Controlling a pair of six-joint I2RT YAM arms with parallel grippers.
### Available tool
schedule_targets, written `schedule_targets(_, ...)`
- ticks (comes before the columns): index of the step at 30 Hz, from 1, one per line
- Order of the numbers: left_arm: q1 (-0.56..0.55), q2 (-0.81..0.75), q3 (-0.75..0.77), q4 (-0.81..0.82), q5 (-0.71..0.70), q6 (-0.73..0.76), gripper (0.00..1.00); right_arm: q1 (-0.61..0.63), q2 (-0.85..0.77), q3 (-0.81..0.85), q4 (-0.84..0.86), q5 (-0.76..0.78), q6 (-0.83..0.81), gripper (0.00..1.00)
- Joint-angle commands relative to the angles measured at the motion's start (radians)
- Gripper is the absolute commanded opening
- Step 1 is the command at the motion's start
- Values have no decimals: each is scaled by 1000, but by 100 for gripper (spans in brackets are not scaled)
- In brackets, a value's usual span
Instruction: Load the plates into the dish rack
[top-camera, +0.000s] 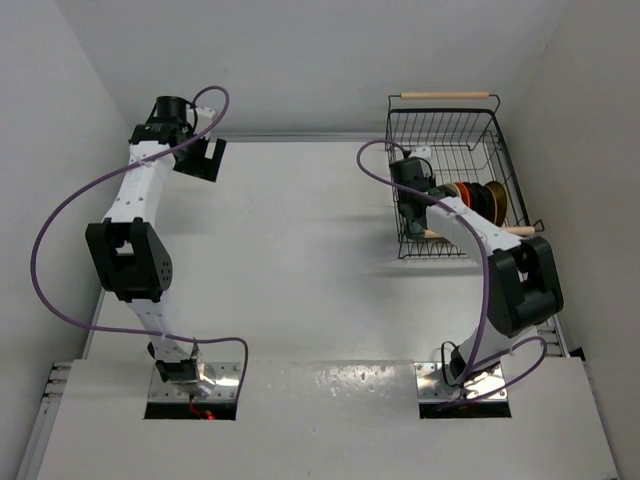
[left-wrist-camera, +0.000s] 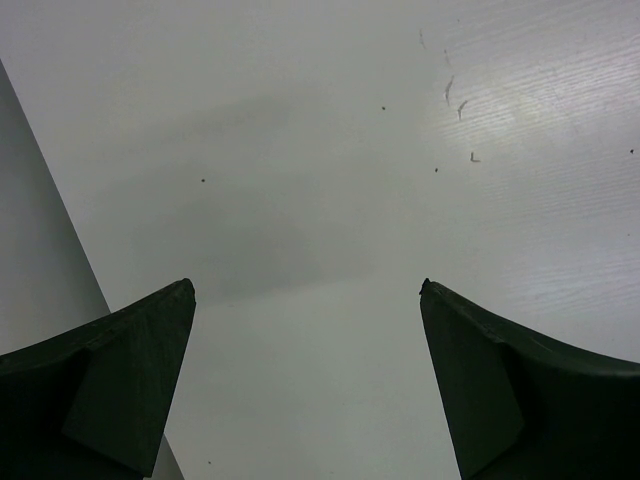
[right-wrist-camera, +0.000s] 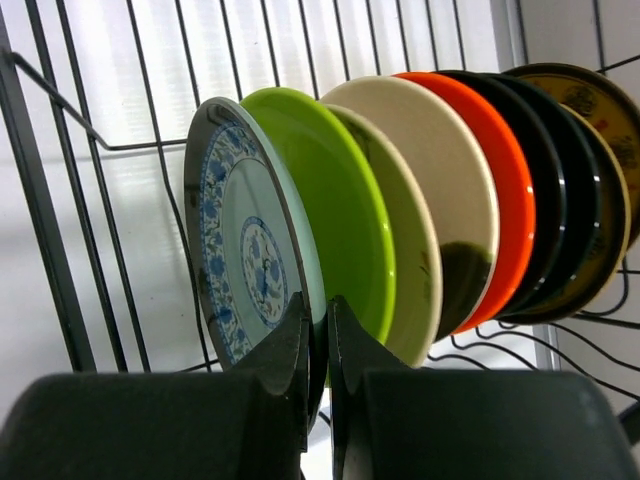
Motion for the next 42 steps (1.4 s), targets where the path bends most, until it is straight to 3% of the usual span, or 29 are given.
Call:
schedule_targets(1,-6,-21,-14,21,-7,-2,100,0,12,-1,51,-17,-8,0)
schedule_targets(3,-6,-21,-14,21,-16,-2,100,-1,19,15,31,-19,-8,1)
schedule_targets(10,-6,-21,-14,21,-16,7,100,-3,-39,41,14,-42,-42,39)
schedule_targets(16,-6,-21,-5,21,-16,7,100,-23,-177,99,-19,-77,-54,56)
schedule_targets(21,-6,-21,-5,11,-16,7,100,-70,-386,107,-122,-205,34,98)
schedule_targets(25,-6,-31,-16,11,-16,-2,100,-168,-526,44,-319,-317,186,100)
schedule_targets(31,-35,-40,-58,11,-7,-2,100,-227,-744,-141,-565,-336,393,100)
schedule_targets(38,-64,-75,-121,11,27,-11,100,-230,-935,-488,-628,-437,724,100)
schedule_targets(42,-73,-100,-178,11,49,-11,100,-227,-984,-547,-679,-471,771,100)
